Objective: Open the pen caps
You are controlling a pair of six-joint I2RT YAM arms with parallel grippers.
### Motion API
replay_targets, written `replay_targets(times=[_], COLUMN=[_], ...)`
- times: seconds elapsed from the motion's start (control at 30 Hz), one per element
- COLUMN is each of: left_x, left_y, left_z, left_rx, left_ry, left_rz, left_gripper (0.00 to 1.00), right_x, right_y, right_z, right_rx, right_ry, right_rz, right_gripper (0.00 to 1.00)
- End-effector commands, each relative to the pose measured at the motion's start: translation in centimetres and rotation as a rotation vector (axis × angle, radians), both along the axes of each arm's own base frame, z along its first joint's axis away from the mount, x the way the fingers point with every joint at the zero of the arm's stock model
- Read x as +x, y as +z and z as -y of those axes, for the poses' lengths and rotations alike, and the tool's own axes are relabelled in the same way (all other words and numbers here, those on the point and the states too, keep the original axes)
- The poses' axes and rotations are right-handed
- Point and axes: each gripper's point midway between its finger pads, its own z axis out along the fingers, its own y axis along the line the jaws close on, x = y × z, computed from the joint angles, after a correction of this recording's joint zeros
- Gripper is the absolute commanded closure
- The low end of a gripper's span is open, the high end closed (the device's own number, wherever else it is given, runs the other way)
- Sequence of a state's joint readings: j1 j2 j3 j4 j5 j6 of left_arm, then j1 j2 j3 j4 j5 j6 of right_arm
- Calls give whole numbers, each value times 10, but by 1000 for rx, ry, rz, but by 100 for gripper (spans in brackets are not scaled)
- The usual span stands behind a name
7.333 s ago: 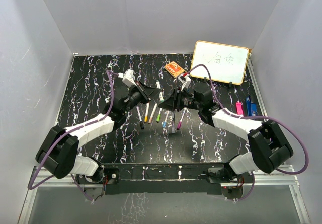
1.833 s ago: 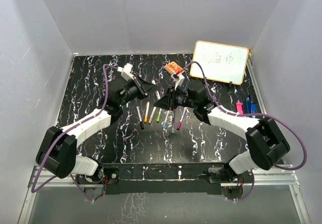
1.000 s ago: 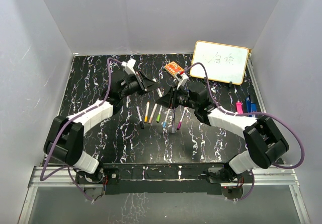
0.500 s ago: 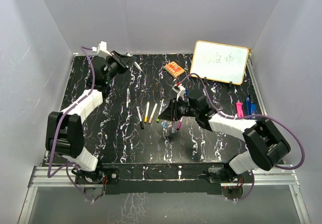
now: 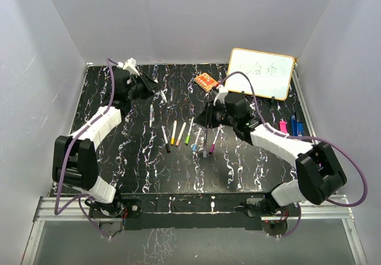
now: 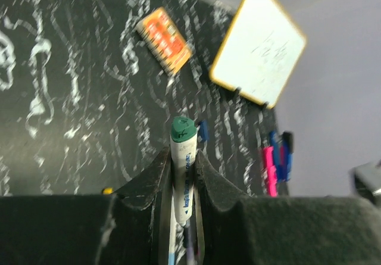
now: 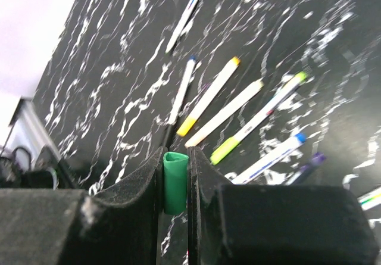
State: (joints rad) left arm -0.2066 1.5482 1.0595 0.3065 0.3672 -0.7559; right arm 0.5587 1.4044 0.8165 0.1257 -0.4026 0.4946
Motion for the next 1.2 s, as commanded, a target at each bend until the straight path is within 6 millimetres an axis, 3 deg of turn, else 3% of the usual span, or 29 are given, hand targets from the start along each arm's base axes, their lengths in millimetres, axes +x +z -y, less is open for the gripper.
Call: replay_targets(times=[0.0,0.3,0.57,0.93,1.17], left_x=[-29,-26,-4,9,11], left_y=[-9,-56,-75,-111,-127], left_z=[-7,-27,-43,-75,-59], left_rx=[158,391,508,707,650], left_ry=[-85,-130,-86,-29,-87], left_rz=[-85,-260,-317,-453,-472], left_gripper=[100,100,100,100,100], right_x=[44,58,61,53,53], right_y=[23,28,31,24,20], right_z=[27,51,73,82,84], right_rx=[-112,-171,-181,-169,-162], right_ry=[-151,-224,-270,-271,-268], right_rz=[103,125,126,110,103], right_gripper=[100,100,100,100,100])
